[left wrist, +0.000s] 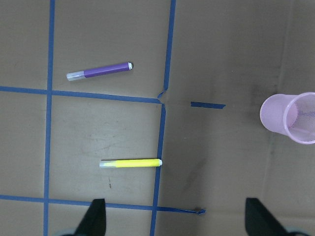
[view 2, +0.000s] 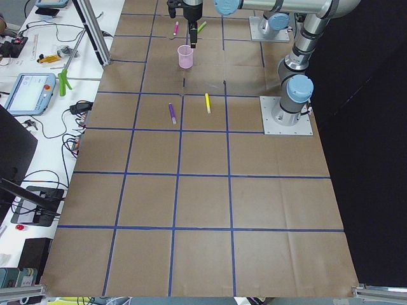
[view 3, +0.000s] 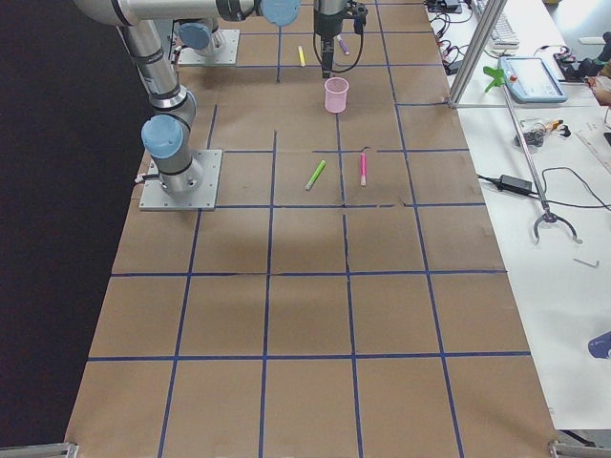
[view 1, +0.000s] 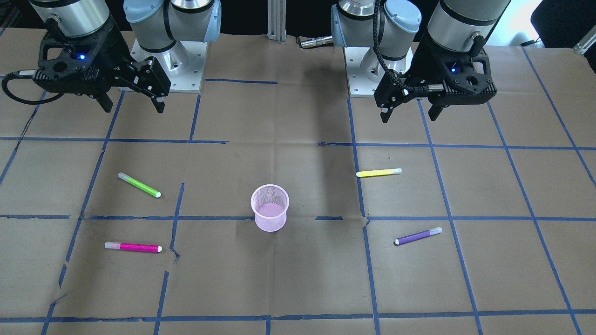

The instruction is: Insert purple and pink pens into pink cup

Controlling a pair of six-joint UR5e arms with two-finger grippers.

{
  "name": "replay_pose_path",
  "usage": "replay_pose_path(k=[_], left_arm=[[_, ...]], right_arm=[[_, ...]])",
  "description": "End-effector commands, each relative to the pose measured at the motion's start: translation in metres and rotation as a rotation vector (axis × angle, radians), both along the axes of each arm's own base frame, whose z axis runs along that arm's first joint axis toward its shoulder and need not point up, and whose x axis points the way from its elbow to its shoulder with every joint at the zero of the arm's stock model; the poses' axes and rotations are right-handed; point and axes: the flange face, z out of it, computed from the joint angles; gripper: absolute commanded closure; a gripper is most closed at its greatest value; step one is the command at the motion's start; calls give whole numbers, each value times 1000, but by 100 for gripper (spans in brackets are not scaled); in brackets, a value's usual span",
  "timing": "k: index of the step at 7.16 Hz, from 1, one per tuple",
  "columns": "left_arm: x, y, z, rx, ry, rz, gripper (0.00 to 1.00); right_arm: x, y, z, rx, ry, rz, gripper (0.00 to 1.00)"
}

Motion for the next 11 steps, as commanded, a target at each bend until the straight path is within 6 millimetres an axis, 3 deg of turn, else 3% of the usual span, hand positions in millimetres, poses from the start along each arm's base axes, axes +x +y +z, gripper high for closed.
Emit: replay_pose_path(k=[1,4,6,7,8,10,11], left_arm=[[0,-4,-5,10,2,1,1],[-2,4,3,-3,-6,6,1],[-1,7,-3,23,-9,2,1],[2,8,3,39,-13,2,1],[5,14,3,89,-53,-11,1],[6,12,-2,108,-64,-18,1],[8,13,2,99,-56,3,1]], right_arm=[[0,0,-5,8,1,-1,0],[1,-2,-9,14,-10,2,0],[-8,-6,-19,32,2,28,0],[-10,-11,-18,-5,10,172,0],[-14,-16,-22,-21,39,191,0],[-19,-16,-42,2,36,289,0],[-22,-28,-70,-16,40,443,0]])
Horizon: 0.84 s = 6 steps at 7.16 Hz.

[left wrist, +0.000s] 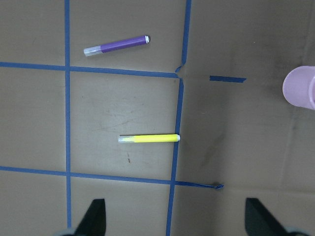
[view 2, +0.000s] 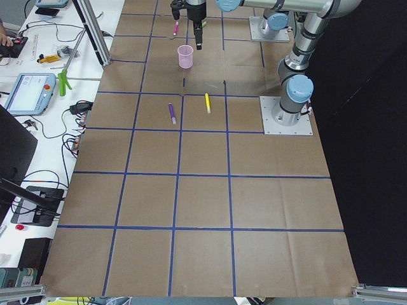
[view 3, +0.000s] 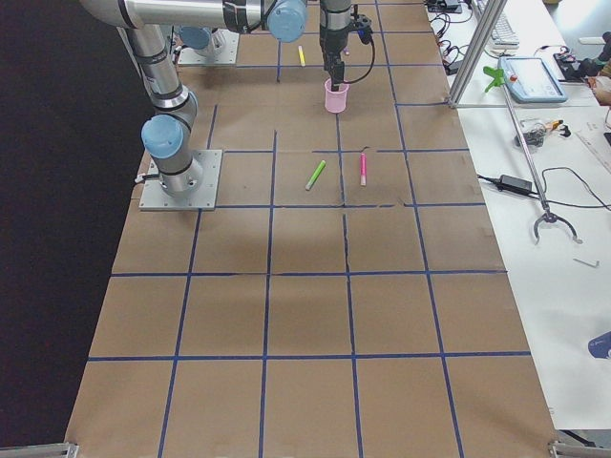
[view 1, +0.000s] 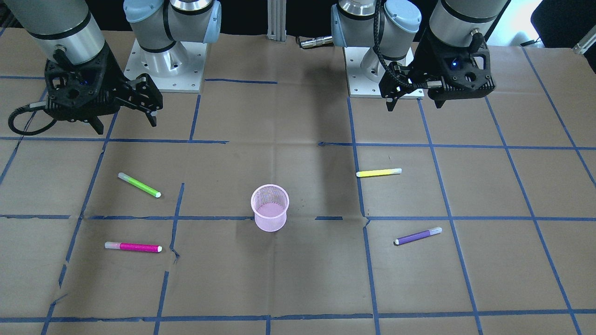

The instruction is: Insert purple and pink pens into pink cup

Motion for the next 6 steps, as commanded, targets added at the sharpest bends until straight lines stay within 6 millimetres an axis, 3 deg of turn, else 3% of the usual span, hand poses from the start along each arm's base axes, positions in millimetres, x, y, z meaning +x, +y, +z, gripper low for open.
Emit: replay_pose_path(k=[1,3,4,6], left_arm=[[3,-2,-1,3,2,44,1],[9,-20,-5,-29,-6,226,1],[25,-29,-11,-27,-7,283,1],[32,-43,-14,-88,-15,602,1]], right_arm=[[-6,-15,-60,-30,8,279,0],[-6,-17,-110,-130,44,525,0],[-6,-16,-125,-128,51,613,0],[-21,-40,-161,-111,32,852,0]])
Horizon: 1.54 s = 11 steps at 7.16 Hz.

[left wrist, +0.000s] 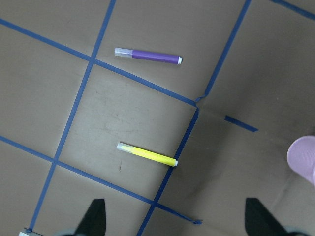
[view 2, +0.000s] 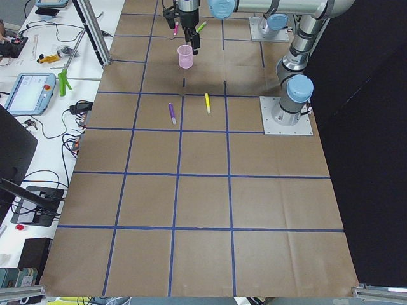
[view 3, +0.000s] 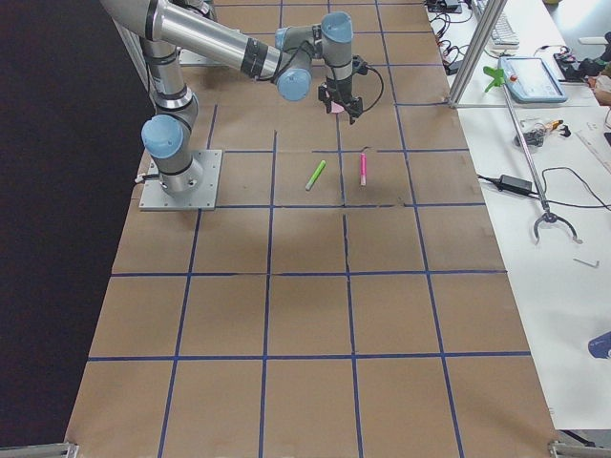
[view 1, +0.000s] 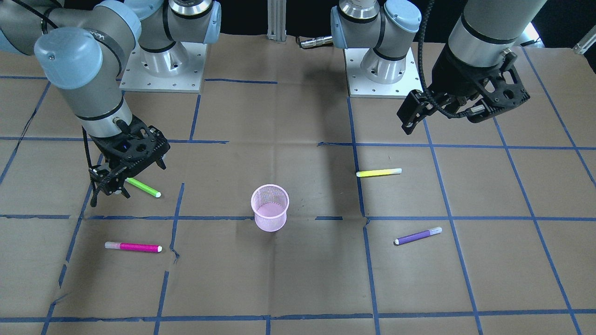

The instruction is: Insert purple and pink pens into pink cup

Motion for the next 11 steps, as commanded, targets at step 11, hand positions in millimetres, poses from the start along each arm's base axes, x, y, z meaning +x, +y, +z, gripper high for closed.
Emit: replay_pose_path(k=[11], left_arm=[[22,-94,-142,-105,-241,1316,1]], right_arm=[[-11,-98,-157,-23,91,488,1]])
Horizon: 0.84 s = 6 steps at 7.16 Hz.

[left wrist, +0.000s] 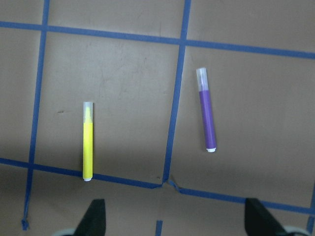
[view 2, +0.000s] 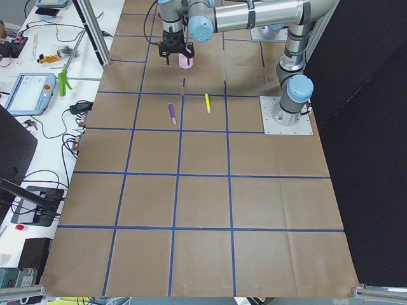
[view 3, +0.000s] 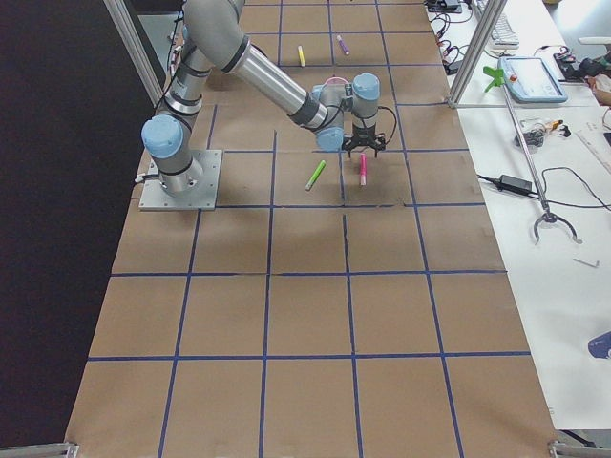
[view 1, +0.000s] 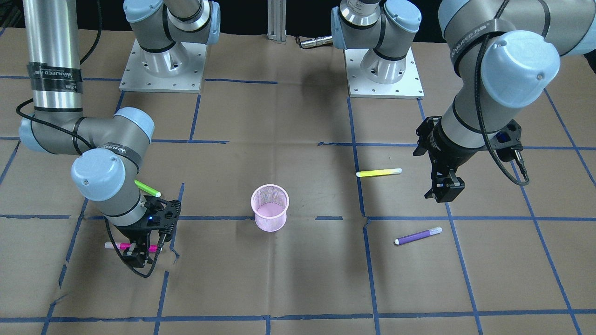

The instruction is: Insert purple and pink pens into pink cup

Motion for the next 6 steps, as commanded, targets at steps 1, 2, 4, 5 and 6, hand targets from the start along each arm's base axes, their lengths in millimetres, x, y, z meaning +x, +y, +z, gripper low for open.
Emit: replay_pose_path(k=[1,2,4,5,6], left_arm=[[4,-25,-50,13,-132,89,2],[0,-26,-59,28,-152,76,2],[-12,-32,-88,74,-239,34,2],[-19,-37,-114,102,-300,-4,2],[-22,-43,-135,117,-349,-29,2]], right_arm=[[-1,-4,-3,-1,5,-3,8],[-1,-2,-4,6,4,-5,19],[-1,-2,-3,5,6,-5,31],[-1,-2,-1,2,6,-6,32],[-2,-2,3,-4,6,-11,32]])
